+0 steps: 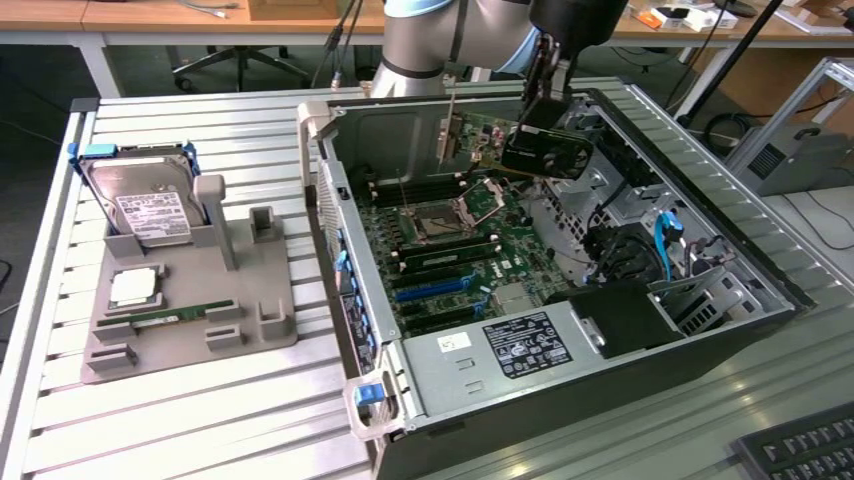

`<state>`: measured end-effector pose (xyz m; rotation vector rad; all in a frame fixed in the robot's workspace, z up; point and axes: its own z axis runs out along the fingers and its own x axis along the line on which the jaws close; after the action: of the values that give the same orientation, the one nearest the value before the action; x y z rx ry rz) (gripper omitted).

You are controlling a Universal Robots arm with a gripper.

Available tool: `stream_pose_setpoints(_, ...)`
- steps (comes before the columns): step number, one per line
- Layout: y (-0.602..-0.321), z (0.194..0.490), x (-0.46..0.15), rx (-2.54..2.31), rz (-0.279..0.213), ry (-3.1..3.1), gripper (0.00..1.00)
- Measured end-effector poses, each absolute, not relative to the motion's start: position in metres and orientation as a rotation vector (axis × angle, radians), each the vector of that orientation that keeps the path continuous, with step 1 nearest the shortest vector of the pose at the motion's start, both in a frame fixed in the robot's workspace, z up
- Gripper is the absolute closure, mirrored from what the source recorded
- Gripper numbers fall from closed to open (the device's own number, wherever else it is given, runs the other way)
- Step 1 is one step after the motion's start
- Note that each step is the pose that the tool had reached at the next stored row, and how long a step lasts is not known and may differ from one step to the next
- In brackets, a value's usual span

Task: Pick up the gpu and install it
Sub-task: 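Insert the gpu into the slot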

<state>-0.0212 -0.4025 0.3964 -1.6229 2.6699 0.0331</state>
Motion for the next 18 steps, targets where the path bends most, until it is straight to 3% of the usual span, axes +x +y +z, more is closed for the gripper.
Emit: stream_pose_setpoints(18,-0.4025,0.3963,-0.0212,-1.731,0.032,2.603,0.74)
